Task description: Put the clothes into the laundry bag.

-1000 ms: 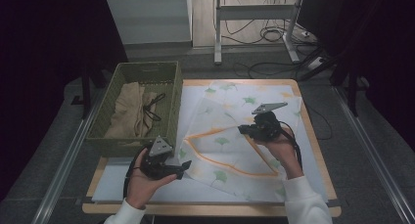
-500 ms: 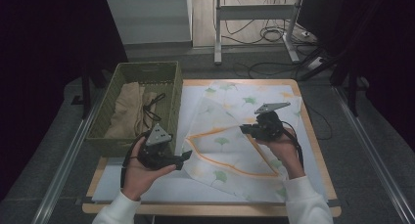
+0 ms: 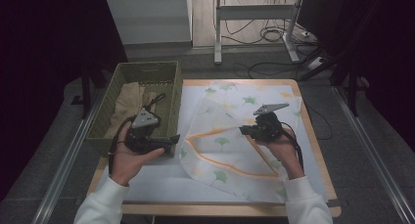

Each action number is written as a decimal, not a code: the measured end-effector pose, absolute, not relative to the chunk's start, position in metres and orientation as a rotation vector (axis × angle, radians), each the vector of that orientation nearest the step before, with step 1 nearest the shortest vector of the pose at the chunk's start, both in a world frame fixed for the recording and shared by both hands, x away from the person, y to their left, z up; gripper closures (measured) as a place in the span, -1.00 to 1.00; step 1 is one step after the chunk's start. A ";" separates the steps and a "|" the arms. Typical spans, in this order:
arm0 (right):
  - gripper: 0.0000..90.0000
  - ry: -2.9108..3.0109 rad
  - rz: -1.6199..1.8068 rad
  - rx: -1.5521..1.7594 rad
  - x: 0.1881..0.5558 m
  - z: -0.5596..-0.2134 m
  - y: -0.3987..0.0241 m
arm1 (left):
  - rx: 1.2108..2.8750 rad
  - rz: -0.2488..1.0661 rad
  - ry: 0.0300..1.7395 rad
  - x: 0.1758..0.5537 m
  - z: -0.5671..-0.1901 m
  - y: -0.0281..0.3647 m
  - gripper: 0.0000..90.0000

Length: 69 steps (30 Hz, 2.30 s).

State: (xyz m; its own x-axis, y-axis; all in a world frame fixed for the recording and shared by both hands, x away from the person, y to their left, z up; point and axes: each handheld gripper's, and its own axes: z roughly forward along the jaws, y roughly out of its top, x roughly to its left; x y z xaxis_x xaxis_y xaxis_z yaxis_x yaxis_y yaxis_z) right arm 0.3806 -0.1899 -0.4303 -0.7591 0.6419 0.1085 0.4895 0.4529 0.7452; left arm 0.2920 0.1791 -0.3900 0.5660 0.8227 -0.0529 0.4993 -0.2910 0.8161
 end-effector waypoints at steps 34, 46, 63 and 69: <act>0.92 2.526 1.199 0.989 0.381 -0.433 -0.192 | 1.878 0.566 1.322 0.388 -0.393 0.241 -0.60; 0.92 2.525 1.201 0.998 0.381 -0.434 -0.192 | 1.881 0.606 1.443 0.410 -0.411 0.253 -0.61; 0.92 2.535 1.189 1.008 0.384 -0.438 -0.192 | 1.901 0.574 1.530 0.436 -0.430 0.265 -0.63; 0.92 2.539 1.185 1.009 0.384 -0.440 -0.191 | 1.924 0.533 1.545 0.445 -0.440 0.269 -0.64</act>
